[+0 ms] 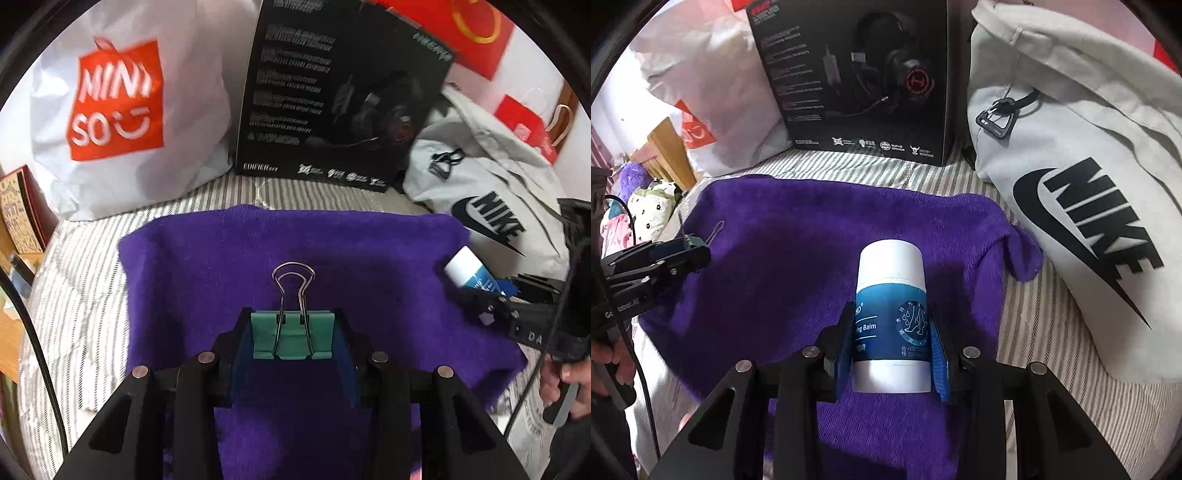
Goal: Organize rigid objects
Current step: 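Carry the binder clip and balm stick onto the purple towel with both grippers, then open both grippers to release the clip and balm stick on the towel, then grasp the black Horizon case with the left gripper while the right grasps the white plug, then carry the Horizon case and white plug onto the purple towel with both grippers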
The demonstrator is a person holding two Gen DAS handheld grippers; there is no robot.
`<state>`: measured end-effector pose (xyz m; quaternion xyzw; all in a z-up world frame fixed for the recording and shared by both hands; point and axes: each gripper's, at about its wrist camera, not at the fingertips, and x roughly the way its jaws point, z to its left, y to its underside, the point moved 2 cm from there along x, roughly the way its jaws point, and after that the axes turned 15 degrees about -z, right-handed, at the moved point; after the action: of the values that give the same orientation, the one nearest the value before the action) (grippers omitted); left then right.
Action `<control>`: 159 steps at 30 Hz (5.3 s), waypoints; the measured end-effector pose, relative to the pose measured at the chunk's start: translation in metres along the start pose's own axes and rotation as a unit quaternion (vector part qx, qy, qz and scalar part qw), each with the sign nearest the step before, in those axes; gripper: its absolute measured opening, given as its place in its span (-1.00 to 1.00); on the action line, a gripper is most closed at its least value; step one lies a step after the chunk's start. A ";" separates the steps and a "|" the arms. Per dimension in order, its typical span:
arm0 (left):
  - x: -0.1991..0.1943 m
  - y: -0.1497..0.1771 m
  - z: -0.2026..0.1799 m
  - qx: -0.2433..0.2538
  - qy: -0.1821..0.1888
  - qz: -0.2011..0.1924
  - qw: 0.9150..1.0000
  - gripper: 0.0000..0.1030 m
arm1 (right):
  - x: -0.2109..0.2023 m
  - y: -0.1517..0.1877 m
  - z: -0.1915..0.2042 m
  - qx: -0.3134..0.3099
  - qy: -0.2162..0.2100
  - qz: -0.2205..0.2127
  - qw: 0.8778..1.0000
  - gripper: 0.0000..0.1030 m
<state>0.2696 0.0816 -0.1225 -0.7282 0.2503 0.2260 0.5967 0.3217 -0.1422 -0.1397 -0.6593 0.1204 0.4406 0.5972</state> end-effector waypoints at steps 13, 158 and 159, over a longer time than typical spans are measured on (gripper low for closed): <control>0.028 0.002 -0.006 0.031 -0.026 0.042 0.998 -0.24 | 0.029 0.004 0.003 -0.024 0.022 0.029 0.999 -0.30; -0.145 0.142 -0.043 0.041 0.020 0.054 0.997 -0.60 | -0.145 0.160 0.026 0.038 0.019 0.036 0.998 -0.46; -0.146 0.141 -0.042 0.040 0.018 0.052 0.998 -0.60 | -0.145 0.159 0.025 0.040 0.018 0.035 0.998 -0.46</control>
<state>0.0689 0.0311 -0.1293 -0.6939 0.3075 0.2330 0.6081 0.1172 -0.2138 -0.1407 -0.6381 0.1718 0.4443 0.6048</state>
